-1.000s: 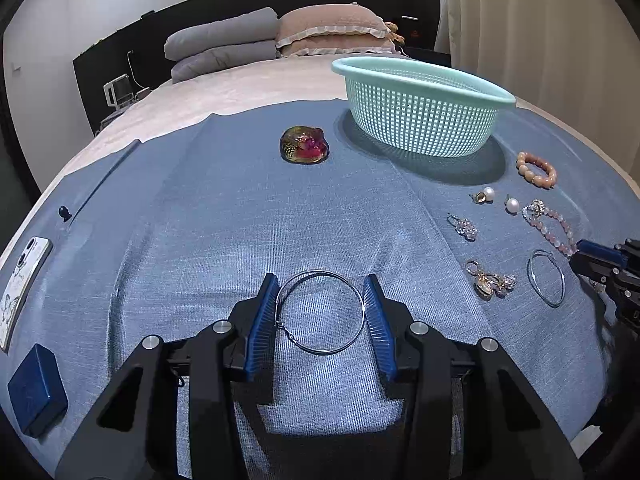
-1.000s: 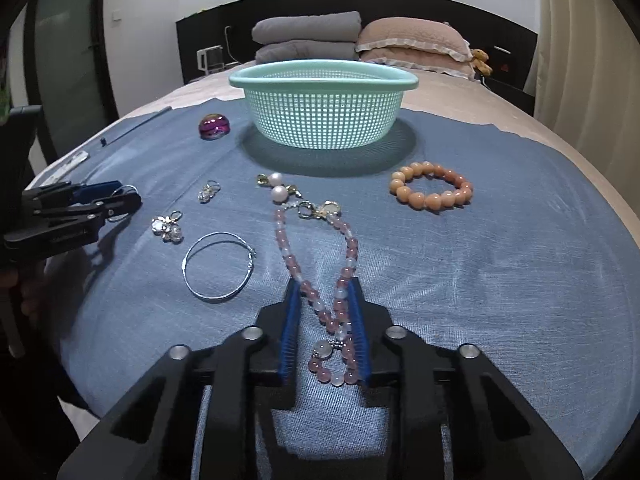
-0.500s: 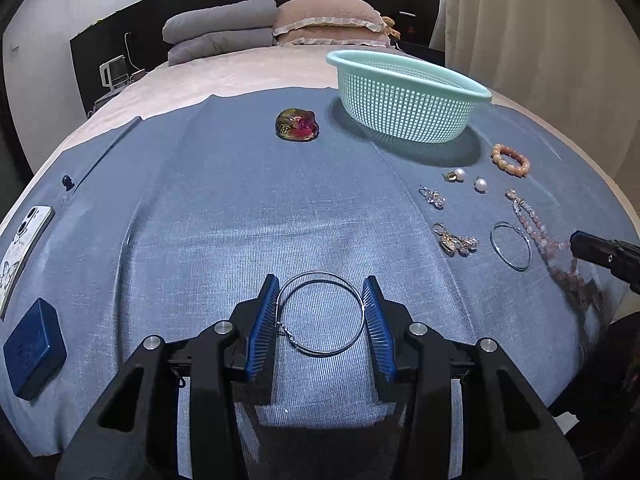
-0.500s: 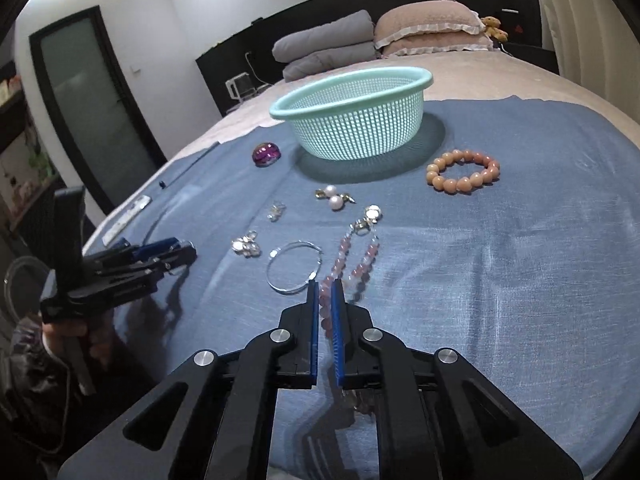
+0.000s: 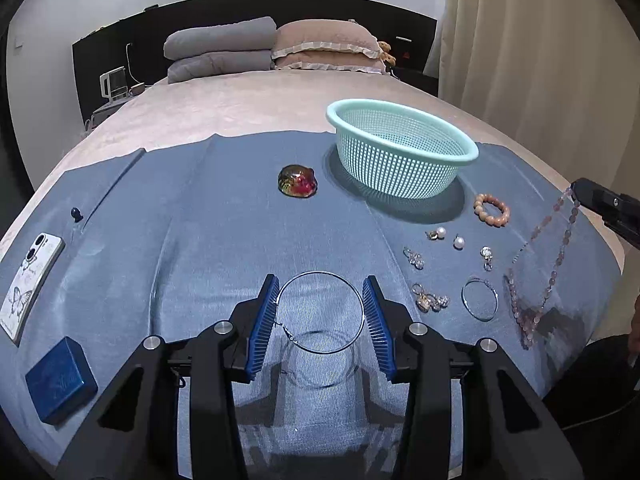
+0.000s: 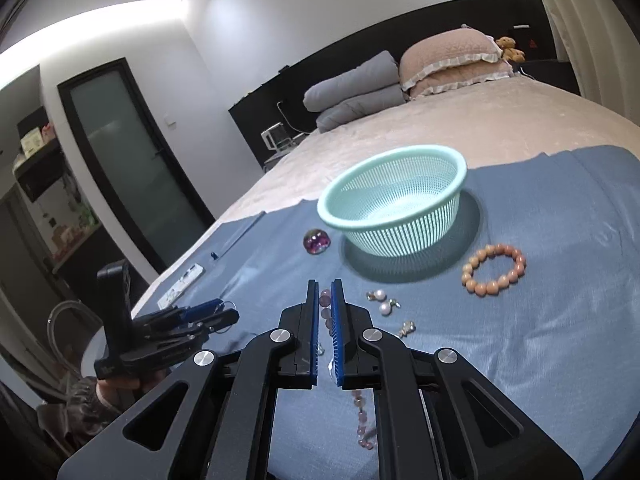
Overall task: Organize jewelry
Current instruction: 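Carry the hoop and necklace over the green basket and open both tools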
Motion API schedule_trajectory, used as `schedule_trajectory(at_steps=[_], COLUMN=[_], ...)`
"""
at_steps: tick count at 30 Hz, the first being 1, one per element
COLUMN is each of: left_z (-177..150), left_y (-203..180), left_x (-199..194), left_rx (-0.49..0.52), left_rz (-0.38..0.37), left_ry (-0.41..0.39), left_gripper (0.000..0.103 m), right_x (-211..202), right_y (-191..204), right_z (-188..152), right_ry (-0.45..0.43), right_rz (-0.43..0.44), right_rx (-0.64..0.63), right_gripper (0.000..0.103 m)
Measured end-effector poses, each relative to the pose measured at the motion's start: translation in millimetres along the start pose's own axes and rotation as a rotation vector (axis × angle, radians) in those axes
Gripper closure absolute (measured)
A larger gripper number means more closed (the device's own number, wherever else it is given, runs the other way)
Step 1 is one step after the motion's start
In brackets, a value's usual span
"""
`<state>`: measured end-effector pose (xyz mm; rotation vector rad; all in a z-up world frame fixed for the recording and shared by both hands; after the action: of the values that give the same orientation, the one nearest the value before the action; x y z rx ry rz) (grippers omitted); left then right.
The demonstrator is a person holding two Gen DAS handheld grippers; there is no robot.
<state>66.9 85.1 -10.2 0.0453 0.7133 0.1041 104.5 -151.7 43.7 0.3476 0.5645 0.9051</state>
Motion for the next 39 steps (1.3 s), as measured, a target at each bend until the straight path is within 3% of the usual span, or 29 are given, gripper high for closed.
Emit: schedule_trajectory(at_steps=[7, 13, 22, 28, 39], left_z=[45, 91, 157, 176, 170], left_y=[0, -14, -46, -68, -99], left_x=[-9, -11, 14, 53, 139], left_rx=[0.033, 0.095, 0.133, 0.179, 0.266], left_rz=[0.008, 0.0, -0.075, -0.103, -0.116], left_ry=[-0.045, -0.095, -0.116, -0.093, 0.027], left_gripper=[0.059, 0.059, 0.059, 0.059, 0.059], right_x=[-24, -28, -2, 40, 140], right_y=[38, 61, 55, 18, -103], right_z=[64, 130, 201, 206, 157], right_ry=[-0.064, -0.096, -0.124, -0.097, 0.076], right_rz=[0.027, -0.002, -0.005, 0.005, -0.044], right_rx=[-0.098, -0.182, -0.221, -0.184, -0.042], right_gripper=[0.097, 0.097, 0.097, 0.097, 0.097])
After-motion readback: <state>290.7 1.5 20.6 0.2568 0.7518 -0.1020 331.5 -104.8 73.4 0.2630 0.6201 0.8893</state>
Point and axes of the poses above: each gripper's, at about its wrist camera, not at the fingertips, and x roughly the way its jaws point, y to its left, z to its top, the point moved 6 cm from there along x, roughly the way its jaws point, and after that the axes turned 12 degrees about z, right-handed, at the moved point
